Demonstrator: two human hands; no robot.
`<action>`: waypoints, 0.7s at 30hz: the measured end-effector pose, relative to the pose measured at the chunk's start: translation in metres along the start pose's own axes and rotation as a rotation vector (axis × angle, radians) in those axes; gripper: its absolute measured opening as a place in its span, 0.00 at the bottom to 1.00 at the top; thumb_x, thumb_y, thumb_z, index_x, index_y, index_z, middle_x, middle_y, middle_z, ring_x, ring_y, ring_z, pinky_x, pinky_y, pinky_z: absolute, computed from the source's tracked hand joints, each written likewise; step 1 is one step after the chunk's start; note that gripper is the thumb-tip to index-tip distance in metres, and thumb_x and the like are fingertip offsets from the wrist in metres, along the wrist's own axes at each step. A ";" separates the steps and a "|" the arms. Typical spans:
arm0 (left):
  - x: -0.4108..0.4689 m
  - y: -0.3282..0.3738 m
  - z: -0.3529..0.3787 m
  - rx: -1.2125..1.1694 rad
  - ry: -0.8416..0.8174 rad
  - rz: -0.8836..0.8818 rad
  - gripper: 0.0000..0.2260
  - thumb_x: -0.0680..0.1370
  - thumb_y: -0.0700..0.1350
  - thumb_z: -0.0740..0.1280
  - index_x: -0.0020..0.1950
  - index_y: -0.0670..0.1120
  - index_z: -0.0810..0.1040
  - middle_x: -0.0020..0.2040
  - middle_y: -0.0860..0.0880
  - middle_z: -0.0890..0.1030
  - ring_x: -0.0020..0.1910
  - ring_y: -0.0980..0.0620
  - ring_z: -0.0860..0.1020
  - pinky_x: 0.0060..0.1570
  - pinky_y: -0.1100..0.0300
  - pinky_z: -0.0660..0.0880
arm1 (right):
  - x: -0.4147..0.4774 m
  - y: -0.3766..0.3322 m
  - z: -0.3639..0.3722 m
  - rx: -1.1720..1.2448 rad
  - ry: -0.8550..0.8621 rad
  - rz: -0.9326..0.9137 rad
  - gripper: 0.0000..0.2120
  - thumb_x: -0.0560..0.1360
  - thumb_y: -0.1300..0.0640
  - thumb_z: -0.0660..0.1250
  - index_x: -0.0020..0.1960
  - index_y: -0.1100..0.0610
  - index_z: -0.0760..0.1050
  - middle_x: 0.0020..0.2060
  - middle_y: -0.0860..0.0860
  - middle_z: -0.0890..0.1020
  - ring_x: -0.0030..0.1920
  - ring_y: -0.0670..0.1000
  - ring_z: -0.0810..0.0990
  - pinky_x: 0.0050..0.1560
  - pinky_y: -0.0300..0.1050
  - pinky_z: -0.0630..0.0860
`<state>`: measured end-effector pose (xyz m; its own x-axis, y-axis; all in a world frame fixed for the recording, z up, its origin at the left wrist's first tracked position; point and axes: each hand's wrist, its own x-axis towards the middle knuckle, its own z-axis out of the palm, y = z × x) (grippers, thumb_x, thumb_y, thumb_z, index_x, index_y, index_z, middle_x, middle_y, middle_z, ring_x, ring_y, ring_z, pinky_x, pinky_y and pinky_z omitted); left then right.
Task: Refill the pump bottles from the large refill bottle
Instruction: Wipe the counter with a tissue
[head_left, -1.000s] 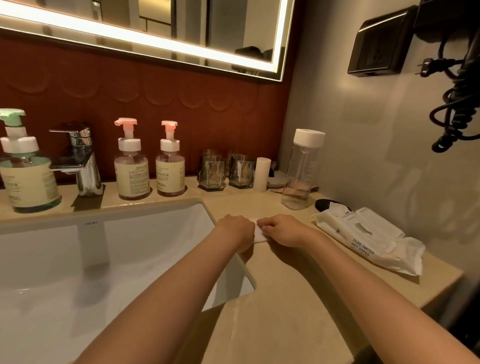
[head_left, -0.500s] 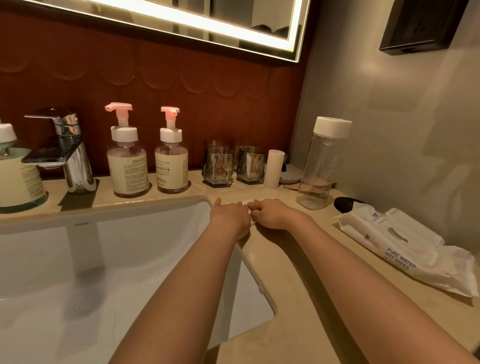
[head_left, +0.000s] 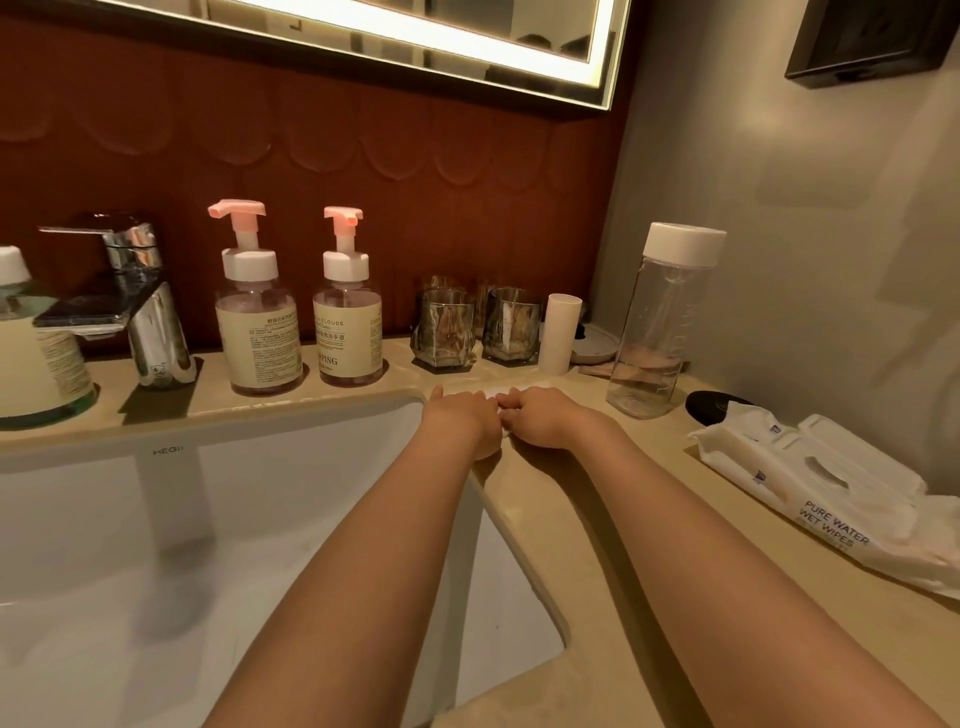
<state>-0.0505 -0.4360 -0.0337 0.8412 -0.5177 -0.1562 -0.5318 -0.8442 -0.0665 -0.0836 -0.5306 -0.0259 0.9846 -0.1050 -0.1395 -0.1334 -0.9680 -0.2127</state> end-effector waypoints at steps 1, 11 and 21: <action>-0.002 0.002 0.000 0.006 -0.008 -0.002 0.22 0.83 0.47 0.49 0.77 0.47 0.53 0.76 0.46 0.58 0.73 0.45 0.60 0.72 0.44 0.46 | -0.002 0.000 0.000 -0.008 -0.004 0.002 0.20 0.82 0.56 0.51 0.74 0.53 0.60 0.73 0.54 0.63 0.71 0.56 0.64 0.69 0.48 0.61; -0.029 0.043 0.002 -0.034 -0.018 0.071 0.22 0.83 0.47 0.49 0.77 0.48 0.50 0.77 0.46 0.55 0.75 0.45 0.57 0.72 0.44 0.44 | -0.049 0.034 -0.002 0.034 -0.028 0.032 0.20 0.82 0.54 0.50 0.74 0.51 0.61 0.74 0.52 0.61 0.71 0.56 0.63 0.69 0.48 0.60; -0.056 0.086 0.001 -0.010 -0.041 0.074 0.24 0.82 0.46 0.51 0.77 0.47 0.50 0.77 0.46 0.53 0.76 0.46 0.53 0.72 0.43 0.41 | -0.089 0.055 0.000 0.052 -0.019 0.094 0.21 0.83 0.54 0.50 0.75 0.49 0.56 0.76 0.50 0.55 0.74 0.55 0.59 0.72 0.48 0.56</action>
<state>-0.1435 -0.4796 -0.0316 0.7950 -0.5726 -0.2003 -0.5911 -0.8054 -0.0434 -0.1784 -0.5746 -0.0257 0.9651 -0.1903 -0.1796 -0.2316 -0.9408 -0.2474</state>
